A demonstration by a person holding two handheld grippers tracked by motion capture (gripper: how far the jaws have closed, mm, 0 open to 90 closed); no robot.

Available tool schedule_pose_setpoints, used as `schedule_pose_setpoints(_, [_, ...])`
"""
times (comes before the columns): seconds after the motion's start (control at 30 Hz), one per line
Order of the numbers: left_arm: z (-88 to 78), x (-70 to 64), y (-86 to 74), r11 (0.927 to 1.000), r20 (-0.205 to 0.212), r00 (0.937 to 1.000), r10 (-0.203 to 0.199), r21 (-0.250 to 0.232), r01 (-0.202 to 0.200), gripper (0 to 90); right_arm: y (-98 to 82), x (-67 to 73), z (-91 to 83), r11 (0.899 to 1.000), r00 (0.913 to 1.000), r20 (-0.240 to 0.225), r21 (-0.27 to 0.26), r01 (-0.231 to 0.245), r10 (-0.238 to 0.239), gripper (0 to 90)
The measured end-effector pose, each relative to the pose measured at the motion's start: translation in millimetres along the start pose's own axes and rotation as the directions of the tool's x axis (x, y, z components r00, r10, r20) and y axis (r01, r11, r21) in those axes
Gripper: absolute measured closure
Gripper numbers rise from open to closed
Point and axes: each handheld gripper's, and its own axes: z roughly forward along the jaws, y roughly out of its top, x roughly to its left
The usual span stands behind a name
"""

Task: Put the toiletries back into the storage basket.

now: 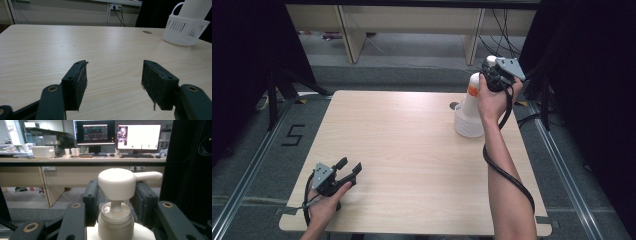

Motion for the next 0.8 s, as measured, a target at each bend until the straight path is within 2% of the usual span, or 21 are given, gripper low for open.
schedule_pose_setpoints(0.8, [0.1,0.4,0.0,1.0000,0.001,1.0000,-0.004,-0.003,0.004,36.3,-15.1,0.3,4.4,1.000,1.0000,0.004,0.027,-0.005,0.005,60.2])
